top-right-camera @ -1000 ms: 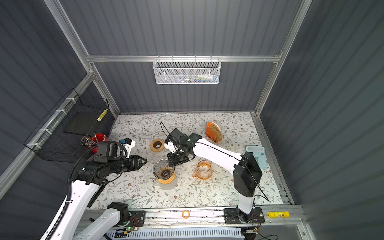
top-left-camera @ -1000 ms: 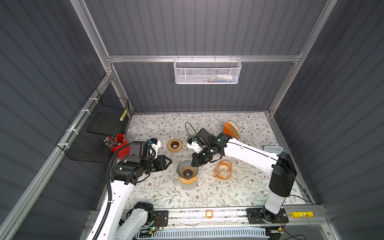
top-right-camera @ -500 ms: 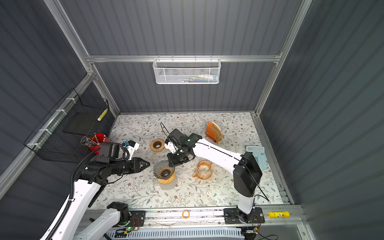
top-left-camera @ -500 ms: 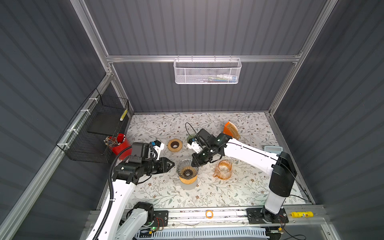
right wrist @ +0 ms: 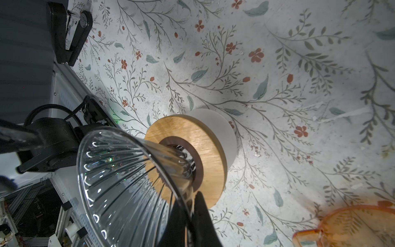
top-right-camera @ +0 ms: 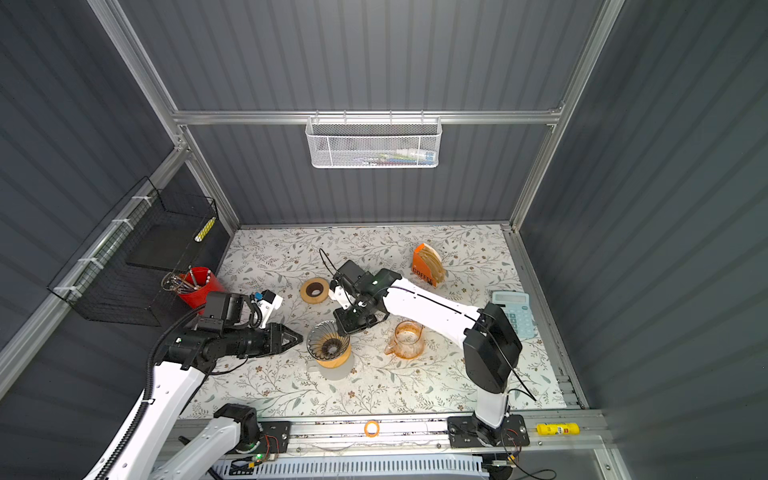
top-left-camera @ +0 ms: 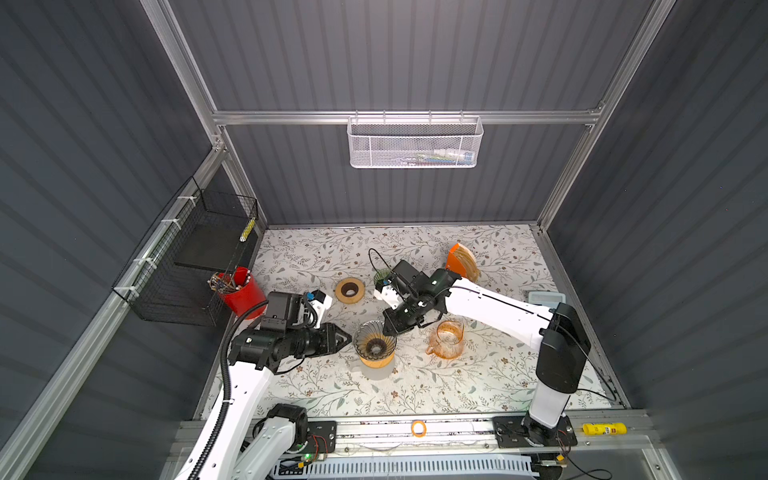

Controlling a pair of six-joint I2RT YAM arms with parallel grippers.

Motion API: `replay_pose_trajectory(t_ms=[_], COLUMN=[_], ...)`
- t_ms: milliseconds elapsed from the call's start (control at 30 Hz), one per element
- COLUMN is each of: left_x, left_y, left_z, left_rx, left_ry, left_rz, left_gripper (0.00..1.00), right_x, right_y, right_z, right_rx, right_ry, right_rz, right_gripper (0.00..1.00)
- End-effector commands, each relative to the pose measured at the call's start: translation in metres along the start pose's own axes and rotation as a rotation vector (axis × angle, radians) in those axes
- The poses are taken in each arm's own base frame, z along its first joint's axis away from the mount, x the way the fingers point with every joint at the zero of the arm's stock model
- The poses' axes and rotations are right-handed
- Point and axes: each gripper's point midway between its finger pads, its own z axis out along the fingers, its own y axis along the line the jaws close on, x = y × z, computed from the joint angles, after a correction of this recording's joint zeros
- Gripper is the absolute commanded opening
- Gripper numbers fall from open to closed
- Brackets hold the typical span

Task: Place the coffee filter in the dripper
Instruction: 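Grasp the glass dripper's rim with the left gripper while the right gripper holds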

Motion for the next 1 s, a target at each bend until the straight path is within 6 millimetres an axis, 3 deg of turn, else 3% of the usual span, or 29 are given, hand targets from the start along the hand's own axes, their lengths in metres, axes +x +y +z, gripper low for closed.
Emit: replay_pose_trajectory(t_ms=[0,567,967], left_x=[0.008,0.012,0.005], left_y=[-0.002,-0.001,0.012], left_z=[0.0,0.03,0.031], left_rx=[0.024,-0.061,-0.148], left_ry=[0.022,0.094,0.076], left_rz=[-0.008,0.05,0.033], left_gripper=[0.33,0.3,0.19], right_x=[0.002,0.001,0.004], right_y=[-0.003,-0.002,-0.005], right_z=[0.007,0.011,0.014], right_rx=[0.009,0.001,0.005], right_ry=[0.011,0.016,0.027], right_rz=[0.002,0.007,0.006], right_gripper=[0.0,0.0,0.0])
